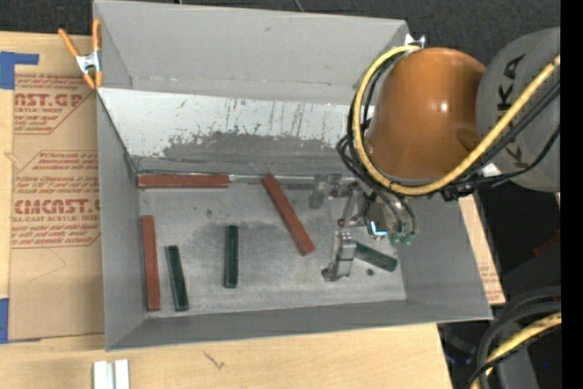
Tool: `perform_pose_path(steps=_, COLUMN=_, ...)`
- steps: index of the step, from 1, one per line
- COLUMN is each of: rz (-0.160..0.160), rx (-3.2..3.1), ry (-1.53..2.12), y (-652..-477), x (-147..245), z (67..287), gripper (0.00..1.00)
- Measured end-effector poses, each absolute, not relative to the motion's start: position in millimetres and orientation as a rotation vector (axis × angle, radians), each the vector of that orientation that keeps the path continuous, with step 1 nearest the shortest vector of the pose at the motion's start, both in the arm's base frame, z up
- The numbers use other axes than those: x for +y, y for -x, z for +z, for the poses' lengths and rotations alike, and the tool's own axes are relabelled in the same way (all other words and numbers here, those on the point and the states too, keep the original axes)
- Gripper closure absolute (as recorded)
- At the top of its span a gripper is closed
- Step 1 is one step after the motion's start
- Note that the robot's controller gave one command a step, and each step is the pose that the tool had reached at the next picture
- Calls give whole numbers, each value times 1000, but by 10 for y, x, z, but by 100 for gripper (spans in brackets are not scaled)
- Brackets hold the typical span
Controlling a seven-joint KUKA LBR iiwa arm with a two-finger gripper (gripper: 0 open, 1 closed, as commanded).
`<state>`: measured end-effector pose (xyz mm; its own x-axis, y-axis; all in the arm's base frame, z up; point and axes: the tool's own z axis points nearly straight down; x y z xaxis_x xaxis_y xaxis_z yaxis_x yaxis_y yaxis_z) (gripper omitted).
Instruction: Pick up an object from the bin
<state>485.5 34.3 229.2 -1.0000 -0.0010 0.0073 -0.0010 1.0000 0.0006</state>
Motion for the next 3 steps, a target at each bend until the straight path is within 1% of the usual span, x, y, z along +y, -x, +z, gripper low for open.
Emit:
perform_pose_path(steps=1, rz=-2, rx=-3143, ry=0, y=-4871, x=342, z=2331, gripper=0)
perform_pose_path(steps=2, rz=-3, rx=-3146, ry=117, y=-4959, x=367, z=1912, gripper=0)
perform_pose_path(steps=3, rz=-1, rx=-3129, ry=267, y=-4981, x=443, z=1540, gripper=0)
